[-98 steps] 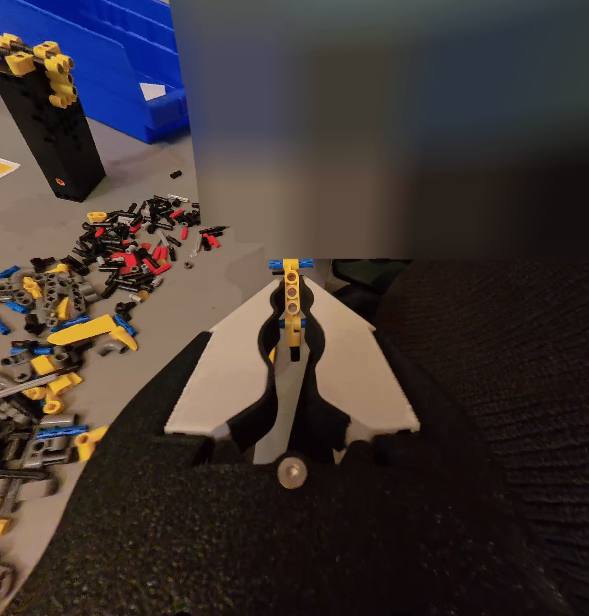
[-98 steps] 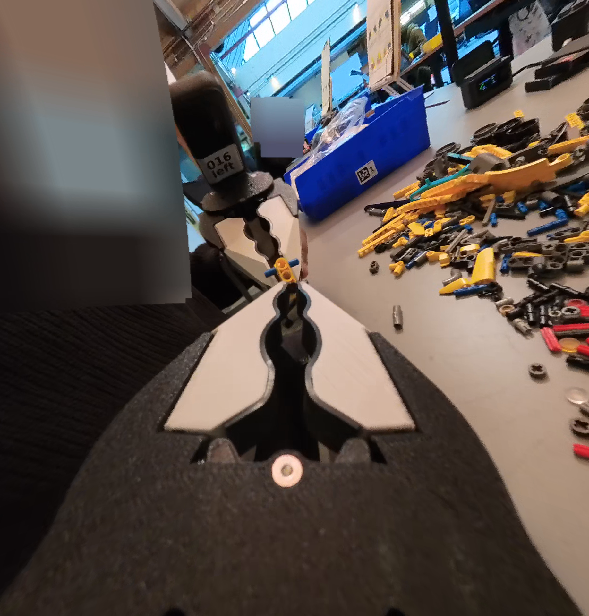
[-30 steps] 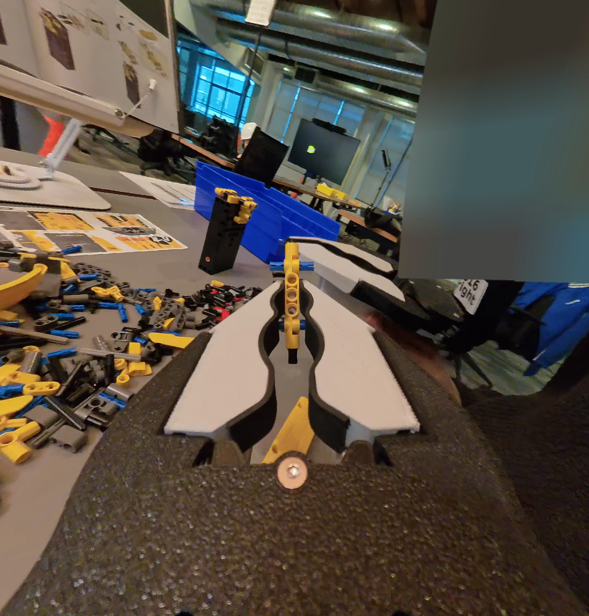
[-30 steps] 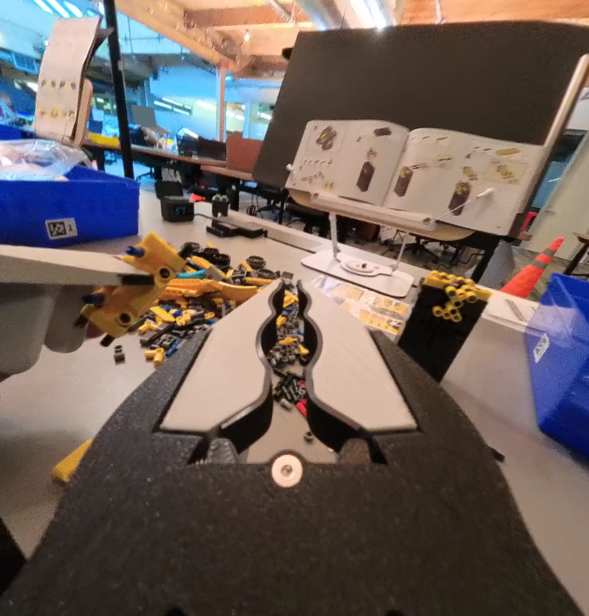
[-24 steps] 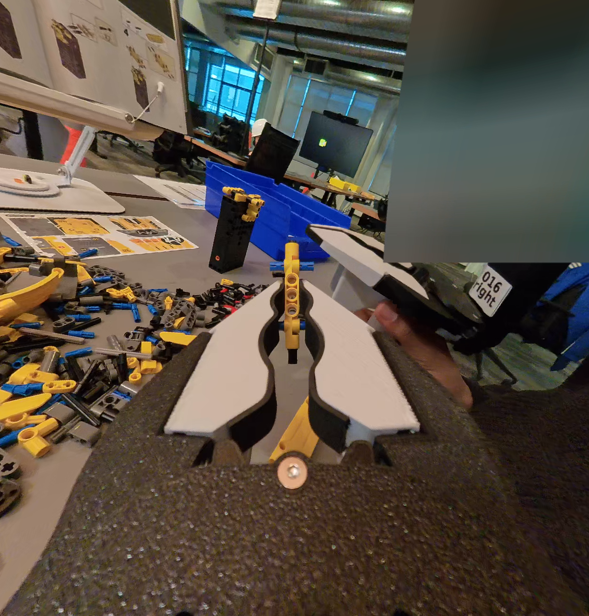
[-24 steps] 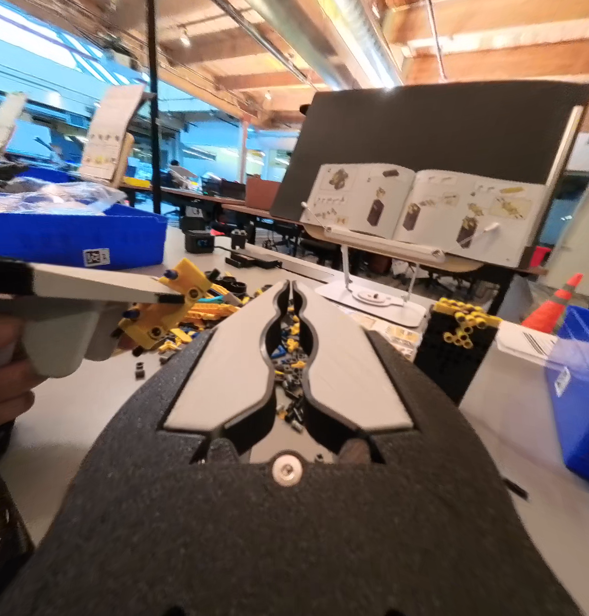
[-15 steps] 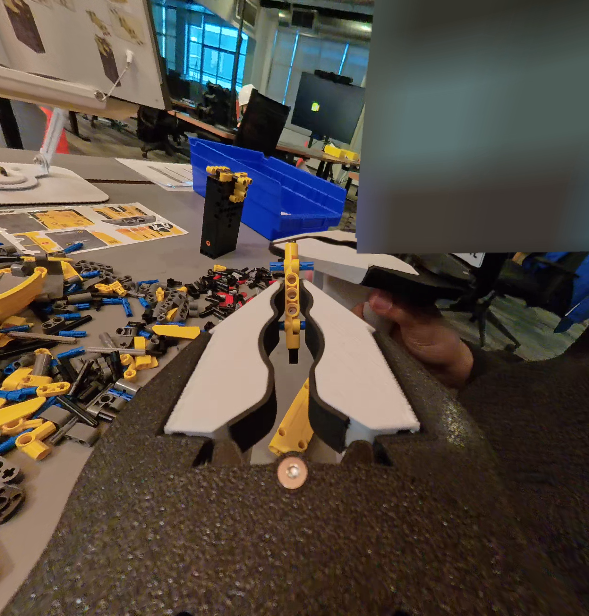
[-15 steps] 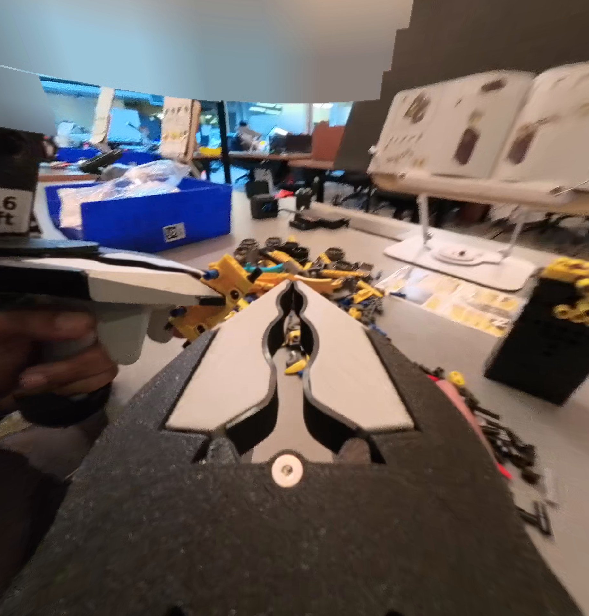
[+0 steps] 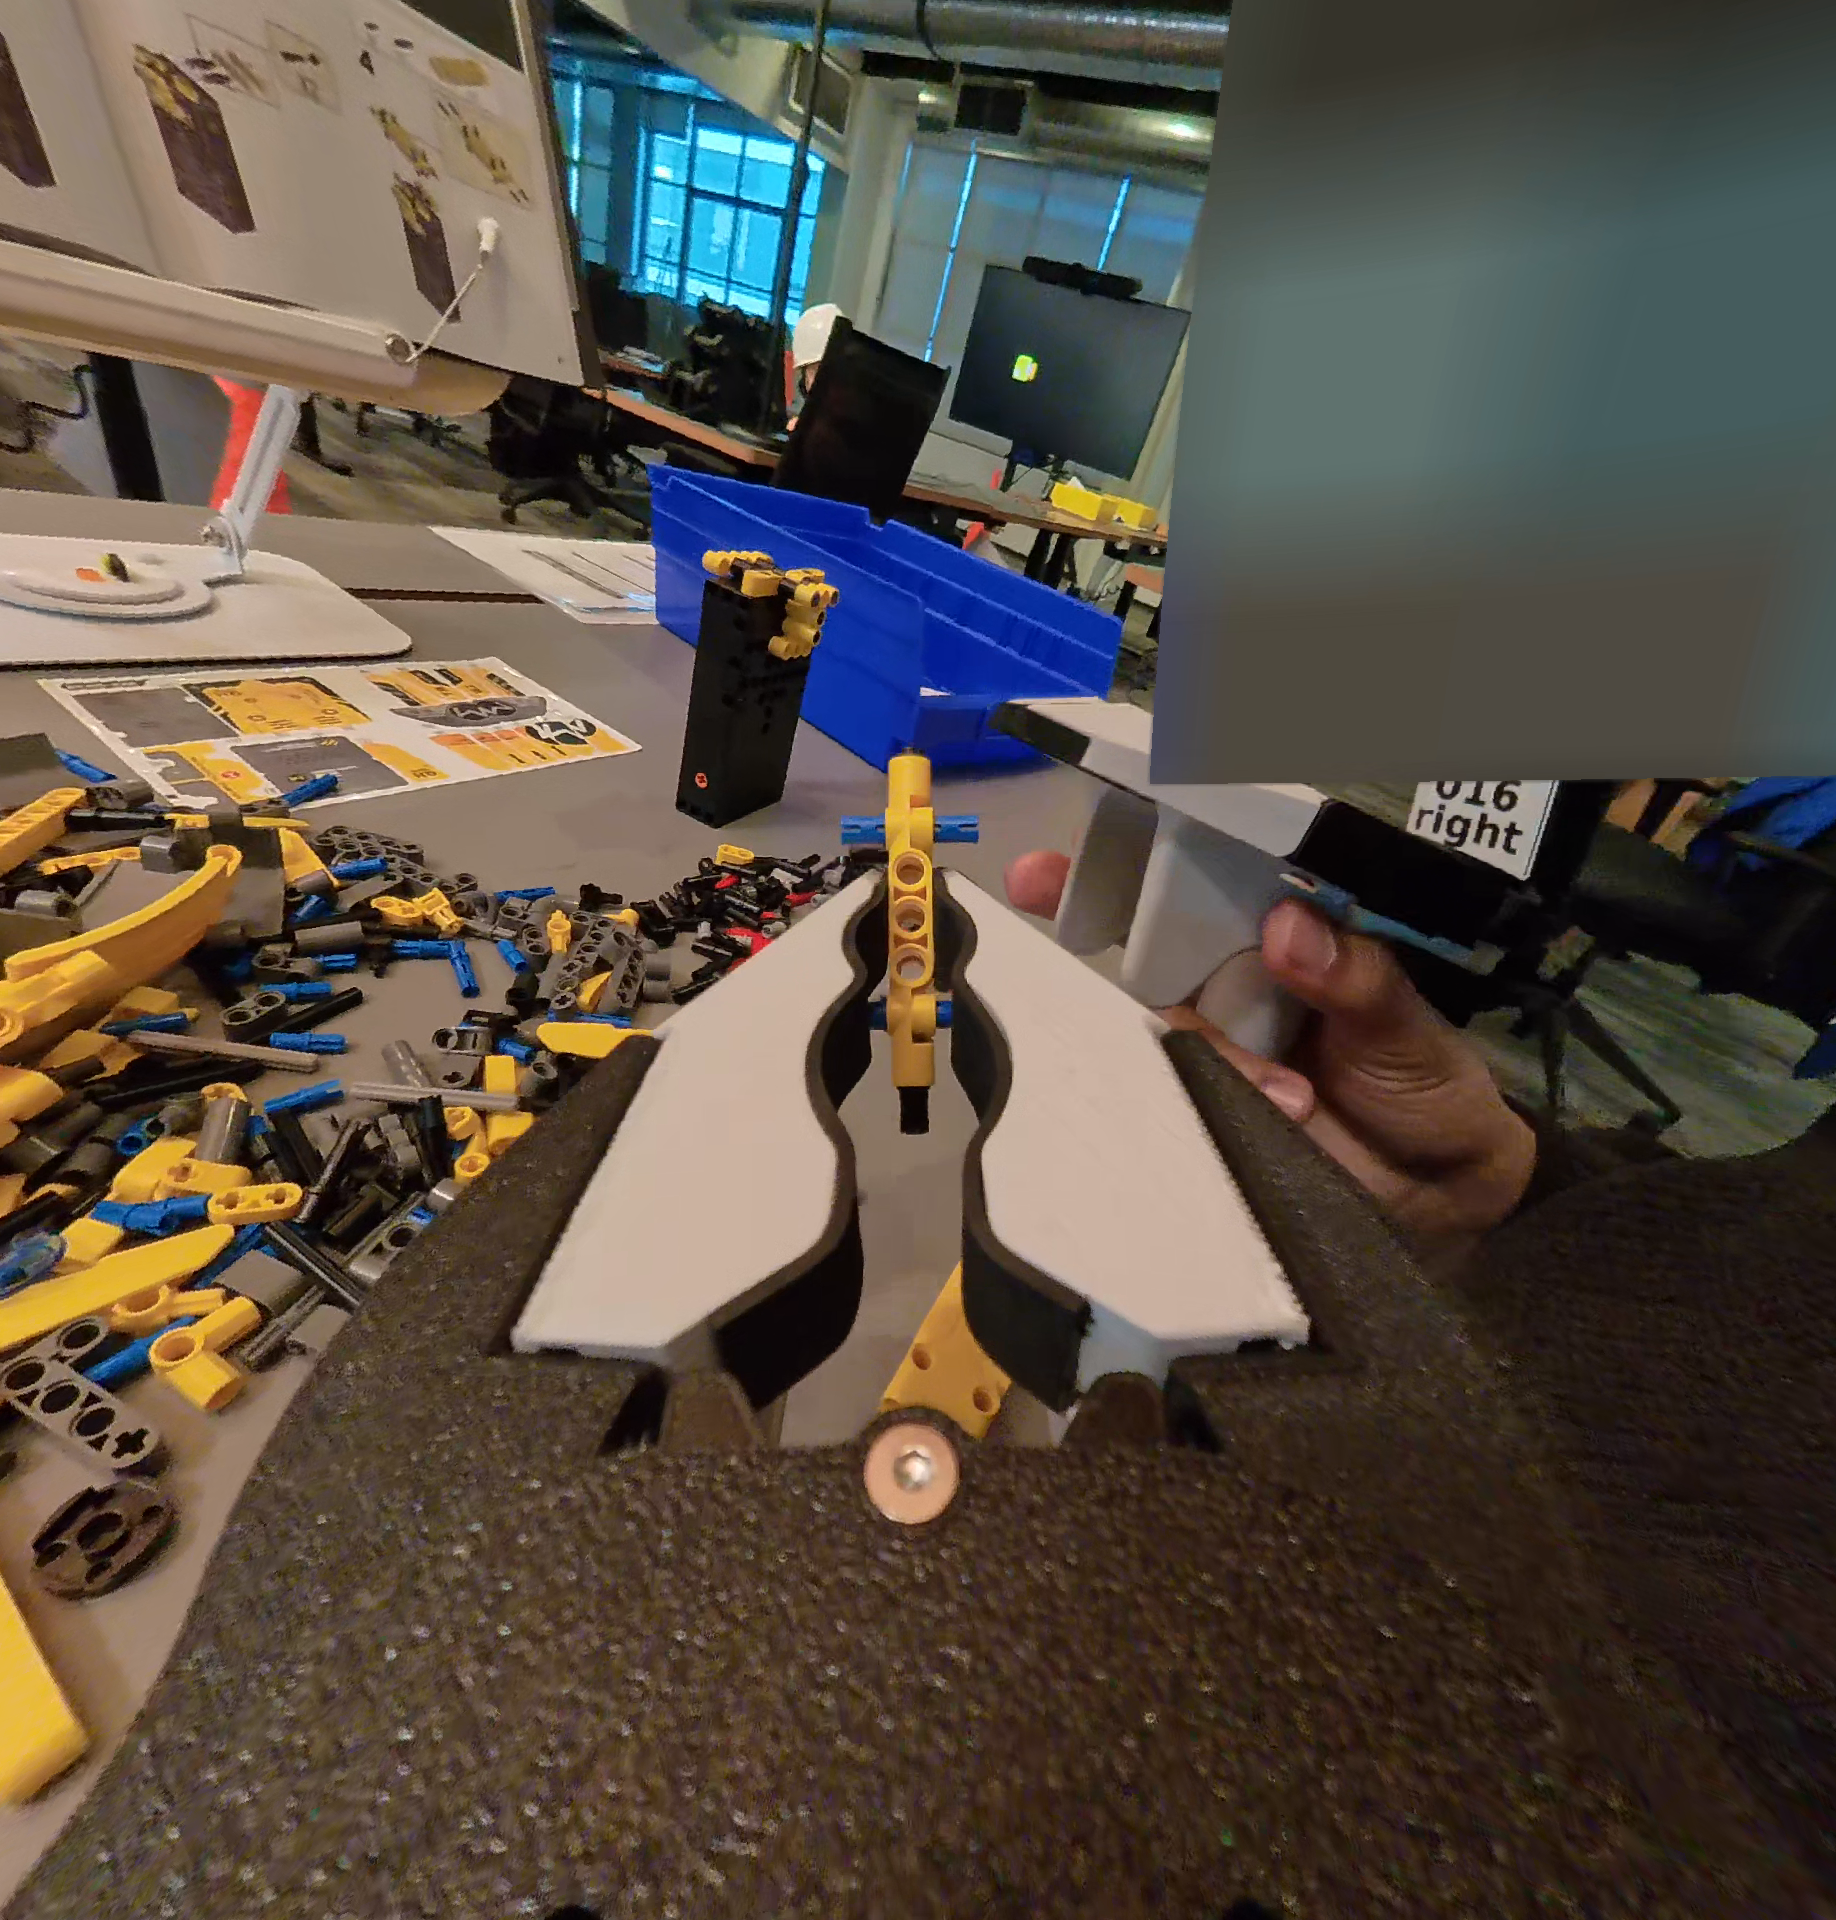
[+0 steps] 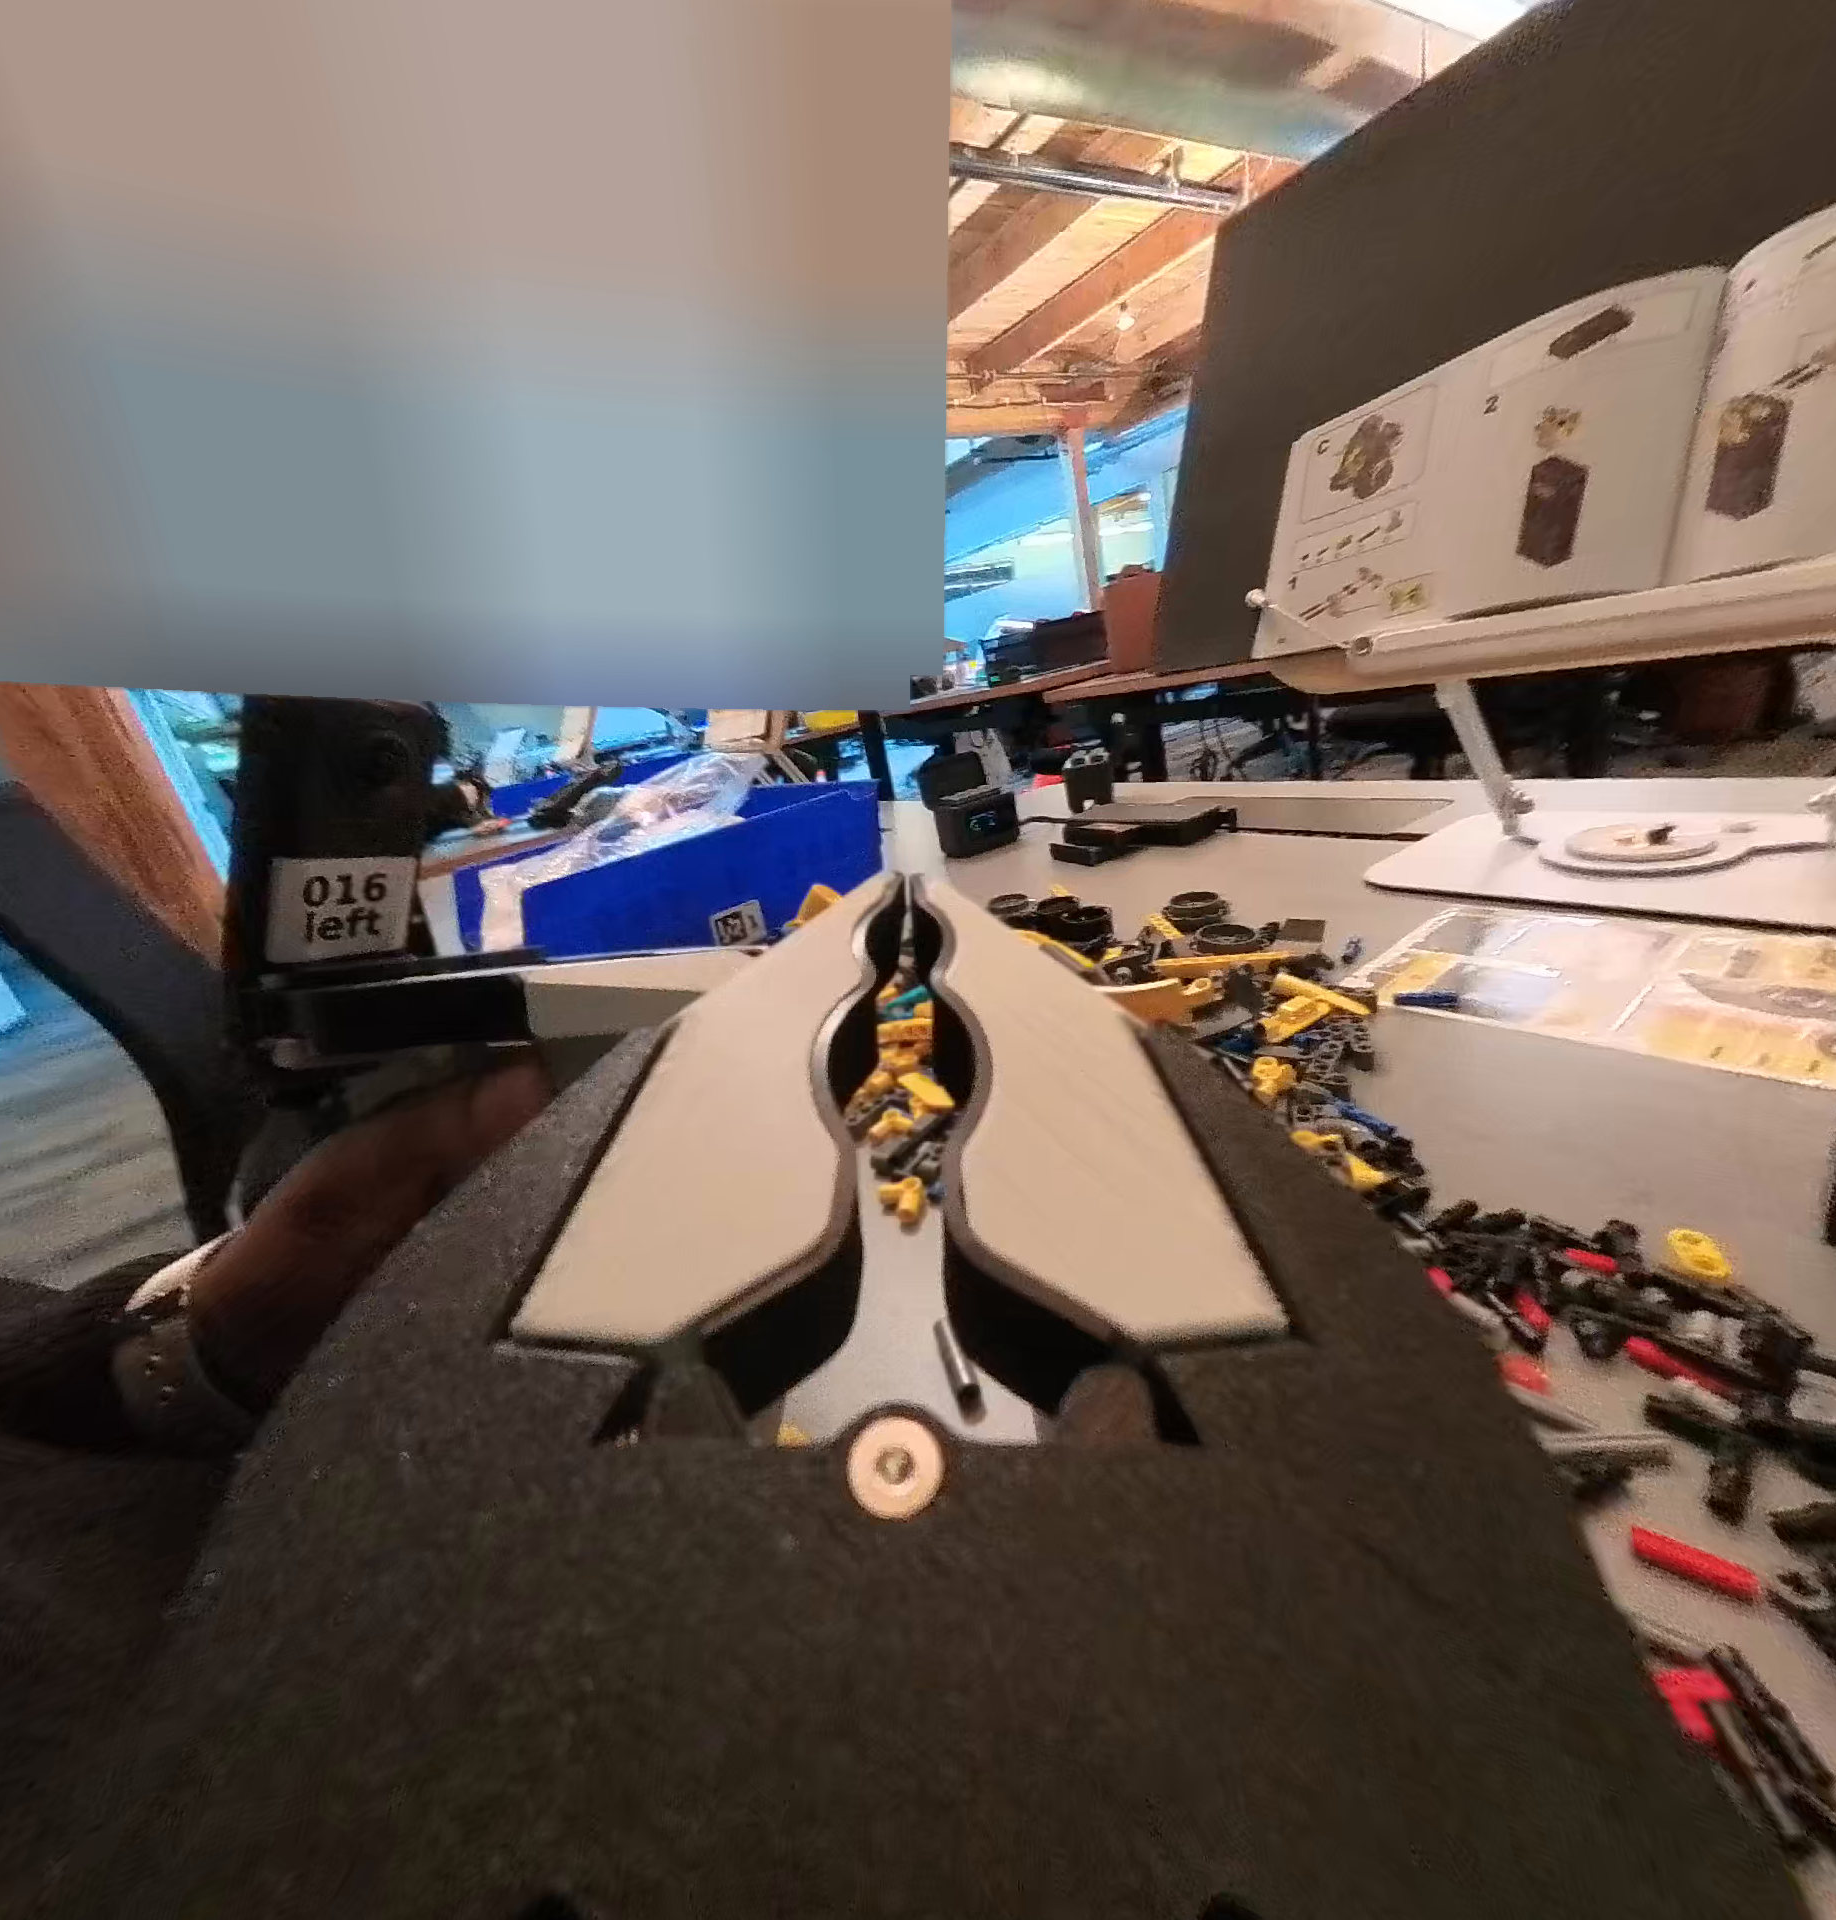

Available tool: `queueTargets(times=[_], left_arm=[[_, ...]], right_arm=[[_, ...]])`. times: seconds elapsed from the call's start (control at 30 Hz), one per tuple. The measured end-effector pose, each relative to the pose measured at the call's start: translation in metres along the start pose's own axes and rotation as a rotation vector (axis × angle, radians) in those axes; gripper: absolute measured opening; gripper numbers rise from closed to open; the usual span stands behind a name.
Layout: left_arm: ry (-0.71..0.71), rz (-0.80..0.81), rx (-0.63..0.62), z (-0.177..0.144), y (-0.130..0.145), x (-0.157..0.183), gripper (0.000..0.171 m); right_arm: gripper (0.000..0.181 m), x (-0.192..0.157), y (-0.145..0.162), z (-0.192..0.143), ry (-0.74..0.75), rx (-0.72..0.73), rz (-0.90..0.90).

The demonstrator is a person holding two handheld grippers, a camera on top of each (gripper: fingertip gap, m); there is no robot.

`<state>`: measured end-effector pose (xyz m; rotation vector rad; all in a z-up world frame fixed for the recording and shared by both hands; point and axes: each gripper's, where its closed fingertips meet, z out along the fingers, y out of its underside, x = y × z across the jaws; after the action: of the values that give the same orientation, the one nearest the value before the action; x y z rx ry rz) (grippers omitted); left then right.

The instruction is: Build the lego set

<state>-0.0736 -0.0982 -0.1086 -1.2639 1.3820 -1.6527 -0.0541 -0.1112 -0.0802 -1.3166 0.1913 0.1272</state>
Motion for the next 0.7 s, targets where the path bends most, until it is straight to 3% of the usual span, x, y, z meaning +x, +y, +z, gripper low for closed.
queueTargets(times=[0.2,0.4,0.53,0.7], left_arm=[[-0.007,0.054,-0.018,0.005,0.002,0.005,0.007],[-0.003,0.136,-0.003,0.006,-0.001,0.013,0.007],[-0.017,0.193,-0.018,0.008,0.001,0.016,0.007],[-0.040,0.211,-0.029,0.009,0.001,0.013,0.007]], right_arm=[[0.034,-0.010,0.014,0.003,-0.088,-0.081,0.126],[0.034,-0.002,0.012,0.001,-0.097,-0.053,0.279],[0.023,-0.003,0.010,0.000,-0.148,-0.031,0.398],[0.022,0.000,0.008,-0.001,-0.148,-0.029,0.395]])
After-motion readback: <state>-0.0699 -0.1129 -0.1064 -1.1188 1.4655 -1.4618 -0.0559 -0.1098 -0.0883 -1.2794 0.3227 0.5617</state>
